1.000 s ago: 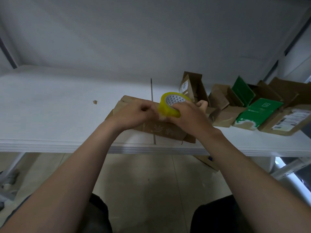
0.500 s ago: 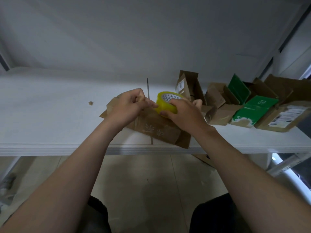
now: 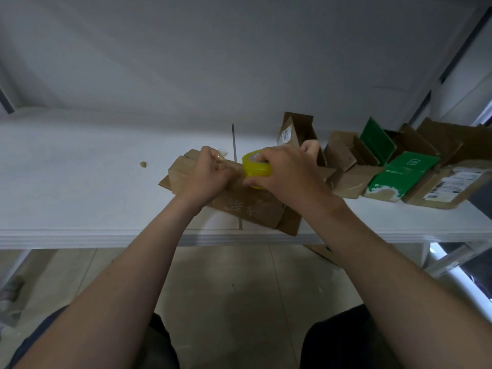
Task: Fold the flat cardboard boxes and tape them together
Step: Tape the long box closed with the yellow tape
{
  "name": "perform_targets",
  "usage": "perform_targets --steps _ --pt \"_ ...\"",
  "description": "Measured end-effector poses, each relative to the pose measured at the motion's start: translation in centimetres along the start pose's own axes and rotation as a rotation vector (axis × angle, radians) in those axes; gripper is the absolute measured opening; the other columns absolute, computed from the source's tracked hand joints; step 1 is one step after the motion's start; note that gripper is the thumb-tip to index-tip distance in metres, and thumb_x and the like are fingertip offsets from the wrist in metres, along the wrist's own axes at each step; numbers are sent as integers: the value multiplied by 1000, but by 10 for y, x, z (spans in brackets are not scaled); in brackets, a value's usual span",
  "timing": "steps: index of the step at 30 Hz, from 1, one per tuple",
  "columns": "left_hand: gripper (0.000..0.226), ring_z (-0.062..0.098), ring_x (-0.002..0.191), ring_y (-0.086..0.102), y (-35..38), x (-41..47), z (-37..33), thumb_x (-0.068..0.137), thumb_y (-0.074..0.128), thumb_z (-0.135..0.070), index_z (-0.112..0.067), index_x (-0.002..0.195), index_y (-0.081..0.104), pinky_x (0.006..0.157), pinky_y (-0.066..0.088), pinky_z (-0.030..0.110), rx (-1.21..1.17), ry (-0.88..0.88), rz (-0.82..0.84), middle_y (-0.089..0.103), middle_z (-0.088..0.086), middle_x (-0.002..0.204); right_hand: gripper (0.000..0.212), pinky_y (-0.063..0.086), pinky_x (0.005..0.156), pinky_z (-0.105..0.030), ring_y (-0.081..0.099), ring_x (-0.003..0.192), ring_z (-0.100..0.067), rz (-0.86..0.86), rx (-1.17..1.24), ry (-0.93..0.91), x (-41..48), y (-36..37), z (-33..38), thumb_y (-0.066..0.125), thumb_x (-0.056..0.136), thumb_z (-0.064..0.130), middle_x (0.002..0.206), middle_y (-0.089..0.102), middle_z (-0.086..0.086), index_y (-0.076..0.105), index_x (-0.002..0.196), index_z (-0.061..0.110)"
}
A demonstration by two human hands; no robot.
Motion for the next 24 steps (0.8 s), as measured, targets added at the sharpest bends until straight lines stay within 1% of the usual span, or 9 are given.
perform_targets --steps 4,6,8,10,13,16,20,22,24 --pt "30 20 79 58 -12 1 13 72 78 -19 -20 92 56 72 53 38 -236 -168 -57 67 14 96 43 14 80 -35 20 86 -7 35 187 37 -15 9 8 63 87 65 100 61 11 63 115 32" --pt "31 23 68 55 -20 2 23 53 78 -21 -23 76 58 64 49 38 -384 -242 -91 69 14 82 39 18 92 -36 19 89 -5 102 293 1 -25 21 9 62 92 56 108 57 11 61 123 32" --pt "28 19 55 49 -23 3 27 59 73 -12 -13 80 55 57 42 33 -506 -280 -92 59 6 63 37 18 99 -35 35 112 -9 139 321 -71 -35 29 12 64 93 48 120 59 6 60 125 30" --pt "21 15 47 47 -27 3 23 72 67 2 -9 79 50 52 38 29 -606 -269 -118 50 4 59 39 17 97 -32 42 120 -16 150 336 -49 -36 37 4 65 93 45 127 59 2 59 127 29" --pt "48 13 43 38 -37 9 19 77 51 21 -20 67 29 46 32 24 -823 -228 -187 31 -2 52 42 22 97 -35 36 127 -27 187 355 77 -26 42 -11 61 94 52 134 58 3 58 132 32" --pt "54 16 53 26 -42 11 12 75 42 23 -23 68 15 49 30 22 -987 -174 -194 20 -1 55 47 21 87 -35 25 112 -23 192 319 158 -15 42 -19 61 90 61 129 59 3 61 129 34" --pt "38 18 60 47 -38 5 1 82 33 10 -17 55 31 67 48 24 -1244 -236 -125 33 1 58 47 14 79 -33 7 89 -8 135 291 172 -12 44 -14 61 87 67 105 56 6 66 115 31" --pt "32 15 53 41 -35 1 -6 76 34 8 -19 59 27 52 42 21 -1231 -255 -52 28 0 61 46 9 73 -33 13 89 -11 120 255 185 -12 47 -14 59 86 71 98 53 9 66 109 32" --pt "31 12 48 26 -30 -1 -3 77 37 3 -21 61 25 39 25 20 -1032 -277 -2 22 -1 63 46 8 70 -33 32 100 -22 119 217 197 -9 49 -15 56 85 75 96 54 11 64 103 34"
Point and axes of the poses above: each hand's wrist, its own x-axis towards the middle knuckle, its own y-axis out of the palm, z = x × y, the point moved 10 cm from there along x, towards the middle knuckle
